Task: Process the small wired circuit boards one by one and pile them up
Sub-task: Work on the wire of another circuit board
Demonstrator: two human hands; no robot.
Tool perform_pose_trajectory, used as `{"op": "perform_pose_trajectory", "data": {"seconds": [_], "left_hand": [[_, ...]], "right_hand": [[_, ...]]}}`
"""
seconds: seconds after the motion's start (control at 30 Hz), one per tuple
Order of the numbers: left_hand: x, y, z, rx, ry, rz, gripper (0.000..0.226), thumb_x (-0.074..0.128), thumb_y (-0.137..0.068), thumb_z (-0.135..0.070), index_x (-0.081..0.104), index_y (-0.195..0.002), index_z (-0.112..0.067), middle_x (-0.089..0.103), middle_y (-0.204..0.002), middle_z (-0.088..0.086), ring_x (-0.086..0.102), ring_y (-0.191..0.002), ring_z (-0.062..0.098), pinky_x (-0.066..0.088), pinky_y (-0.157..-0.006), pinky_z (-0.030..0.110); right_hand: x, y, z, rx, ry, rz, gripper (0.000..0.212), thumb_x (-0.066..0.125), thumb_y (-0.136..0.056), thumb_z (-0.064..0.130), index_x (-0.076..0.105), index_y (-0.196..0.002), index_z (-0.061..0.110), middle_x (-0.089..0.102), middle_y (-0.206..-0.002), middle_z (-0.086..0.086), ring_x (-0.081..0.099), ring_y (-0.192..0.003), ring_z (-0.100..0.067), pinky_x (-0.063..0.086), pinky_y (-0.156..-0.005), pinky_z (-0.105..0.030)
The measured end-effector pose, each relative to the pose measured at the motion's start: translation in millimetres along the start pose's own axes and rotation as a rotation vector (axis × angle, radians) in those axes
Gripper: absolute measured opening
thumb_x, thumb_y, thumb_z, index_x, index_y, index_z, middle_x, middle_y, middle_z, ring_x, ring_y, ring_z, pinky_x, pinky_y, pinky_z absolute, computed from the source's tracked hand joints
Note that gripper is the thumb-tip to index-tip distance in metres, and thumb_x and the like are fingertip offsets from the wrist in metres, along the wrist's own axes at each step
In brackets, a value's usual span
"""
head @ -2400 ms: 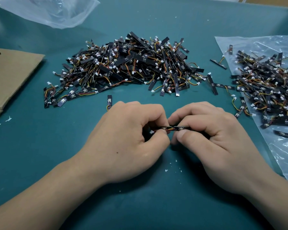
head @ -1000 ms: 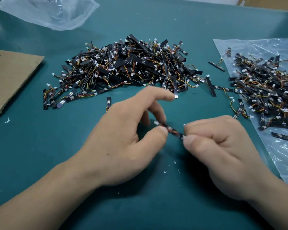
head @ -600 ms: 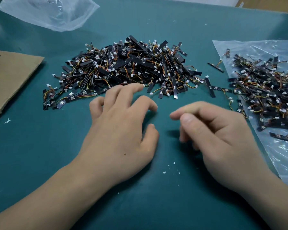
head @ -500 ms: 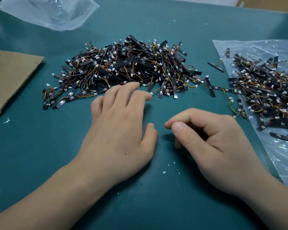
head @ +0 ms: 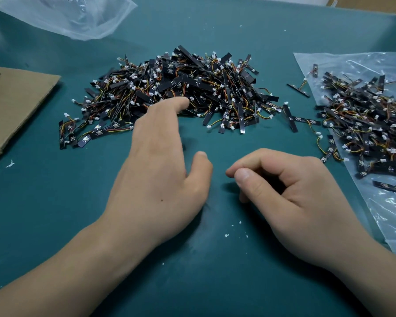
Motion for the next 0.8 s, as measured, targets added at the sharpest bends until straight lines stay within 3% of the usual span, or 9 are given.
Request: {"op": "perform_pose_trajectory", "data": {"seconds": [0.1,0.17,0.27,0.4,0.53,0.63,0.73,0.8], "left_hand": [[-3,-2,0,-0.024,0.130,-0.022,0.065,0.054,-0.086,-0.009,0.037,-0.146,-0.026,0.045,-0.141,-0.015,0.042,-0.133,0.000,0.044,-0.110,0.029],[-6,-1,3,-0.035,0.024,-0.055,0.068,0.049,-0.079,-0.005,0.040,-0.143,-0.027,0.047,-0.135,-0.017,0.038,-0.127,-0.001,0.032,-0.109,0.025],[-10,-2,10,-0.092,-0.194,-0.085,0.071,0.045,-0.071,-0.007,0.040,-0.137,-0.030,0.046,-0.118,-0.016,0.032,-0.108,0.009,0.016,-0.092,0.024],[-1,-2,11,-0.110,-0.189,0.026,0.061,0.042,-0.077,-0.007,0.043,-0.133,-0.031,0.052,-0.093,-0.019,0.041,-0.095,0.016,0.030,-0.091,0.034],[0,-2,3,-0.021,-0.169,0.043,0.054,0.038,-0.076,-0.014,0.048,-0.126,-0.034,0.054,-0.088,-0.020,0.046,-0.091,0.016,0.038,-0.084,0.037],[6,-1,-4,0.051,-0.031,0.078,0.052,0.052,-0.084,-0.002,0.050,-0.125,-0.035,0.059,-0.090,-0.018,0.053,-0.084,0.010,0.042,-0.077,0.026],[7,0,-14,0.145,0.126,0.109,0.052,0.061,-0.088,0.001,0.052,-0.126,-0.033,0.065,-0.091,-0.017,0.060,-0.075,0.011,0.040,-0.065,0.010],[7,2,-22,0.221,0.165,0.134,0.052,0.064,-0.089,0.001,0.053,-0.128,-0.031,0.067,-0.091,-0.017,0.062,-0.074,0.012,0.042,-0.065,0.009]], "right_hand": [[0,0,0,0.002,-0.001,0.001,0.015,0.061,-0.096,0.033,0.072,-0.089,0.030,0.069,-0.070,0.008,0.062,-0.062,-0.018,0.046,-0.057,-0.025],[0,0,0,0.004,-0.002,0.005,0.015,0.060,-0.096,0.034,0.072,-0.089,0.030,0.068,-0.070,0.008,0.060,-0.059,-0.017,0.045,-0.055,-0.023],[1,1,-1,0.009,-0.001,0.012,0.015,0.061,-0.096,0.034,0.073,-0.089,0.030,0.068,-0.070,0.008,0.059,-0.059,-0.016,0.041,-0.053,-0.017],[1,1,-1,0.007,0.004,0.014,0.014,0.061,-0.096,0.034,0.073,-0.089,0.030,0.069,-0.070,0.009,0.058,-0.059,-0.015,0.040,-0.054,-0.014],[1,1,-1,0.009,-0.018,0.004,0.013,0.061,-0.096,0.033,0.073,-0.090,0.030,0.069,-0.072,0.010,0.057,-0.058,-0.014,0.038,-0.054,-0.012],[-8,-1,-4,0.033,-0.075,-0.082,0.011,0.065,-0.093,0.030,0.073,-0.099,0.034,0.069,-0.080,0.018,0.058,-0.059,-0.014,0.039,-0.057,-0.010],[-9,-4,-7,0.067,-0.064,-0.091,0.028,0.066,-0.089,0.030,0.069,-0.117,0.036,0.070,-0.103,0.019,0.059,-0.063,-0.014,0.040,-0.061,-0.009],[-3,-4,-6,0.065,-0.005,-0.033,0.026,0.065,-0.089,0.033,0.070,-0.115,0.036,0.068,-0.095,0.026,0.058,-0.062,-0.012,0.040,-0.060,-0.010]]}}
Point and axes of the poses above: each hand's wrist, its own y-axis away from the middle knuckle, its own x-axis out of the palm, z = x × y, the point moved 9 cm from there along -y, towards the middle knuckle
